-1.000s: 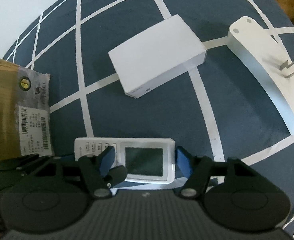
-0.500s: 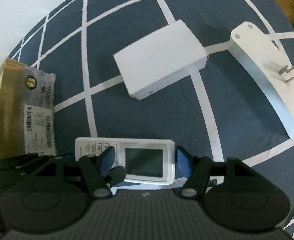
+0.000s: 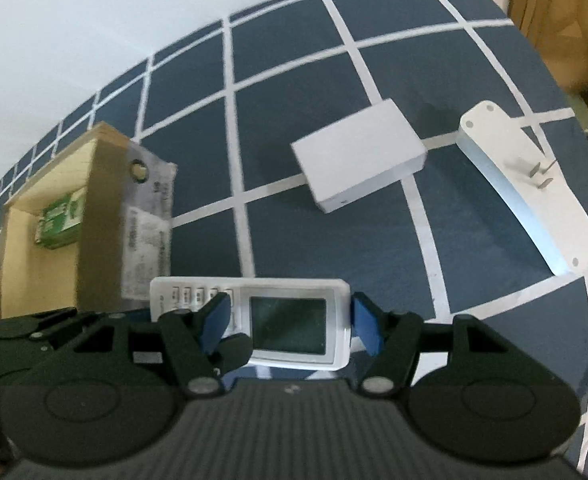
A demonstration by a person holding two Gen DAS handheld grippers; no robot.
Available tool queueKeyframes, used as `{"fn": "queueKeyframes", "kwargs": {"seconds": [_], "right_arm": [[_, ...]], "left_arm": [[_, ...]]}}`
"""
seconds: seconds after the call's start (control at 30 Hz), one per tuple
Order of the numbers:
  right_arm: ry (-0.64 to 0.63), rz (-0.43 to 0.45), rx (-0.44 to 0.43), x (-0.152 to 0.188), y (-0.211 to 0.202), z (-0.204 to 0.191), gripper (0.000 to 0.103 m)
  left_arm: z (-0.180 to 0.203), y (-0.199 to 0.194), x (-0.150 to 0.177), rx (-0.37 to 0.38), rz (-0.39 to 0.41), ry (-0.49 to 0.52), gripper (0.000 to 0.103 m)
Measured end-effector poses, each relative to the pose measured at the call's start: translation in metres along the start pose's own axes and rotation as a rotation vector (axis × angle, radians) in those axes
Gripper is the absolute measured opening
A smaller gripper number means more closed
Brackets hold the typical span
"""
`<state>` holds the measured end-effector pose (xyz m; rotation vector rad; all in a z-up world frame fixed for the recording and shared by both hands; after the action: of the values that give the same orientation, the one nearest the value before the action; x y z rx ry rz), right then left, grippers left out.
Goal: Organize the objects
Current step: 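Carry the white remote with the left gripper over the cardboard box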
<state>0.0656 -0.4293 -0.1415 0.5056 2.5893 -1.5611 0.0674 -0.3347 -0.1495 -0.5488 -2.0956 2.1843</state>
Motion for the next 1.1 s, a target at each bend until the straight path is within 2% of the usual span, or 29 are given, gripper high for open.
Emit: {"fn": "queueKeyframes", "kwargs": {"seconds": [0.4,1.1], "right_arm": [[-0.055,0.066,-0.017,0.025,-0.028,-0.055,0.065],[-0.151,0.106,-0.048,0.066,-0.021,-0.172,0.065]], "left_arm": [[-0.035,-0.05,0.028,-0.017,0.069,-0.034,0.076],[-0.136,-0.101,0.067,-0.046,0.146,-0.095,0.075]]}}
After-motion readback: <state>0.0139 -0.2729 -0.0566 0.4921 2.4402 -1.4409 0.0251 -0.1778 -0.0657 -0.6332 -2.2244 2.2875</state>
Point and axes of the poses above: each gripper's, at about its wrist camera, not at the fingertips, and y roughly the way its jaws point, z to its right, x to its underside, the point moved 8 cm from there along y, roughly the way its jaws point, and after that the axes turned 10 degrees about -x, right-handed, at the moved point
